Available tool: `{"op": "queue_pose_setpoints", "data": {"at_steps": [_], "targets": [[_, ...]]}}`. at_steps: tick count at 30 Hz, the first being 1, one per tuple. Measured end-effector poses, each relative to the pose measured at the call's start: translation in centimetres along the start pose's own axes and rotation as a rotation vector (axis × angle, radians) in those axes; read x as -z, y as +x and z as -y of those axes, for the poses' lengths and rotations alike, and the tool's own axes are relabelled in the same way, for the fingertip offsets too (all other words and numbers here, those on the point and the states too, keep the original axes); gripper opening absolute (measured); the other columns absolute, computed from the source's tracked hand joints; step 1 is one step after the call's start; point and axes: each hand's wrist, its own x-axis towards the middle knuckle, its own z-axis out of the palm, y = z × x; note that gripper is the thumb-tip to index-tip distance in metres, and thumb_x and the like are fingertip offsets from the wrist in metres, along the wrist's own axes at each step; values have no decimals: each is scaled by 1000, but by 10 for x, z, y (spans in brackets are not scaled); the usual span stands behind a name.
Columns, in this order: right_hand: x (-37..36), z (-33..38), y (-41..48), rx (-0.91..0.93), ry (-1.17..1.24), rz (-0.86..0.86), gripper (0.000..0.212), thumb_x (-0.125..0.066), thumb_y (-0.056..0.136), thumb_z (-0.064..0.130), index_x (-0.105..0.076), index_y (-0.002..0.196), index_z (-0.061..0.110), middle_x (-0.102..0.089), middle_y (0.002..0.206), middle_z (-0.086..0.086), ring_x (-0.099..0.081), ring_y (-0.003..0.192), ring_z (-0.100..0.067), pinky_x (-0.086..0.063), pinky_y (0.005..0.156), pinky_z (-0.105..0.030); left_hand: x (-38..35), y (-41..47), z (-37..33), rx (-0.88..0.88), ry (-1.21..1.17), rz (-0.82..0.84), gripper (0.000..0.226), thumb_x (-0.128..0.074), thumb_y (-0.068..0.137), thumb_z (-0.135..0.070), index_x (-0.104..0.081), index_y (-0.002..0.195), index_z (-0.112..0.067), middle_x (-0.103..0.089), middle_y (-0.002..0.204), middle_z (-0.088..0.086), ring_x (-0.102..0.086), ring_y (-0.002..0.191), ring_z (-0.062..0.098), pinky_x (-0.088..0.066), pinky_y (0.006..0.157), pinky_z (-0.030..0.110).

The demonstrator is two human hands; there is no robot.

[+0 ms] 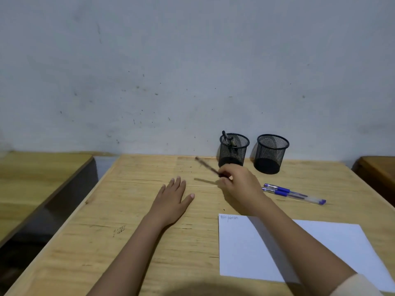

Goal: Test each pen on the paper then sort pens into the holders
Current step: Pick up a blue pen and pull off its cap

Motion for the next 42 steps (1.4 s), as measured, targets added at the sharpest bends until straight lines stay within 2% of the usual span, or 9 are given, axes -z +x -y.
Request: {"op": "queue_pose_setpoints", "data": {"at_steps": [4,7,9,14,19,23,28,33,42], "targets": [[14,18,-16,-120,572,-125,23,-70,77,6,-52,78,21,-59,75,6,-59,71,-8,-47,66,-13,4,-10,-7,-5,-238,-12,61,-35,97,-48,-29,145,-12,-20,157,2,-14,146,17,-15,118,36],[18,24,-30,-201,979,-81,24,-68,76,-7,-53,81,11,-63,79,-5,-67,71,-13,-55,66,-20,9,-27,-28,22,-881,-32,41,-51,94,-40,-50,128,-18,-46,131,-5,-45,121,10,-41,94,18],[20,25,-37,-257,1093,-58,23,-67,75,-10,-54,80,8,-65,80,-9,-69,72,-16,-57,70,-24,9,-34,-43,62,-1220,-11,39,-58,91,-35,-54,126,-19,-54,126,-2,-53,115,12,-48,96,23],[28,28,-50,-299,1230,-47,20,-66,74,-11,-58,80,6,-69,77,-9,-70,74,-17,-56,69,-24,20,-41,-62,-130,-1033,-131,11,-68,82,-28,-70,94,-26,-71,94,9,-65,90,20,-51,85,35],[37,32,-55,-283,1184,-47,14,-66,75,-9,-61,82,3,-72,72,-7,-70,73,-19,-57,68,-24,28,-50,-70,-186,-973,-201,10,-67,85,-12,-72,92,-16,-71,77,-4,-67,70,0,-53,76,17],[82,-4,-54,-396,1241,-401,9,-66,78,3,-61,79,10,-68,66,5,-66,68,-12,-55,67,-19,44,-67,-33,-7,-1054,-389,15,-60,89,-9,-70,93,2,-66,75,4,-62,55,-6,-44,53,6],[100,-22,-69,-356,1330,-387,20,-58,78,-11,-55,73,8,-68,65,1,-68,72,-14,-56,80,-25,40,-79,7,97,-993,-363,10,-64,86,-7,-71,92,-5,-70,84,5,-63,78,14,-48,60,10],[52,-4,-75,-371,1184,-256,27,-65,72,-14,-55,74,11,-68,71,0,-67,70,-13,-55,71,-18,4,-63,-13,-21,-781,-256,13,-71,81,-16,-73,93,-19,-72,93,-7,-65,92,7,-46,81,19],[36,3,-81,-408,1060,-210,6,-66,82,7,-69,78,4,-67,75,-10,-62,69,-17,-55,73,-19,-10,-49,-17,-137,-535,-256,15,-65,87,-19,-72,99,-15,-57,93,-3,-55,85,6,-38,72,12]]}}
